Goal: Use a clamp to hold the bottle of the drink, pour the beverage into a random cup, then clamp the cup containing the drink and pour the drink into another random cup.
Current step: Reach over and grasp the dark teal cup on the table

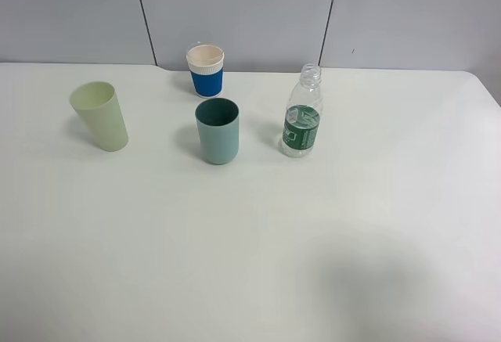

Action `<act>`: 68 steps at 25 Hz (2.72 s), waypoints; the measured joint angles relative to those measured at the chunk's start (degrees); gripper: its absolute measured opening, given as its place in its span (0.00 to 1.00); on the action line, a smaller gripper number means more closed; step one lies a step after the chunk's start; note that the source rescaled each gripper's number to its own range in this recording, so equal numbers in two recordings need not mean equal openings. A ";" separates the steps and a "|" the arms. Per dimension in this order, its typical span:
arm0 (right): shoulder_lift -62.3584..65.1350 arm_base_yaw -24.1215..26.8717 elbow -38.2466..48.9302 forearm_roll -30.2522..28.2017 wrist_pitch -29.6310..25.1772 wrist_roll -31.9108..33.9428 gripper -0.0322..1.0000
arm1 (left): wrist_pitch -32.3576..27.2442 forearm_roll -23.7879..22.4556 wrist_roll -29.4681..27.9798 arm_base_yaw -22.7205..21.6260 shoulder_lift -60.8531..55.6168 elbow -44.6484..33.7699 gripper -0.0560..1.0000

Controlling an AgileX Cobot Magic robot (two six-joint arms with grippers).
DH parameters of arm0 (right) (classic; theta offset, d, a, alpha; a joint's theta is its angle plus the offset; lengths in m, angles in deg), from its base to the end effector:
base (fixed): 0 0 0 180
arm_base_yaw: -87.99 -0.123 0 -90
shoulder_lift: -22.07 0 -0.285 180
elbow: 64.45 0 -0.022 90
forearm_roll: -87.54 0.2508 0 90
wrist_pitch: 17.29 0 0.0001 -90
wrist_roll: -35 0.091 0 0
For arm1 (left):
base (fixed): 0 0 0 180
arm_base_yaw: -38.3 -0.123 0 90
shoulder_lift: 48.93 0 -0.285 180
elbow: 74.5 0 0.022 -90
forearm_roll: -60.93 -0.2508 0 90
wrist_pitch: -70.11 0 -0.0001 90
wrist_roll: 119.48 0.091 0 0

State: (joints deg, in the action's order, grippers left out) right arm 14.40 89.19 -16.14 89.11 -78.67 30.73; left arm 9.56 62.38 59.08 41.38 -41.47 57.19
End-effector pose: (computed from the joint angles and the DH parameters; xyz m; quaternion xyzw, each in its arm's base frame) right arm -0.0061 0.0023 0.2777 -0.0235 0.8539 -0.0111 0.5198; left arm -0.0062 -0.0017 0.2789 0.0127 0.8494 -0.0334 0.5266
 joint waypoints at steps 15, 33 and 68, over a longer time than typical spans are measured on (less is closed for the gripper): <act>0.00 0.00 0.00 0.00 0.00 0.00 0.82 | 0.36 0.13 0.00 0.00 0.05 0.06 1.00; 0.00 0.00 0.00 0.00 0.00 0.00 0.82 | 16.35 3.16 12.15 4.75 25.44 1.40 1.00; 0.00 0.00 0.00 0.00 0.00 0.00 0.82 | 46.97 7.28 12.71 24.21 66.06 -4.68 1.00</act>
State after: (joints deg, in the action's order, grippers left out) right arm 14.40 89.19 -16.14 89.11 -78.67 30.73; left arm 56.53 69.66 71.79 65.60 24.59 52.51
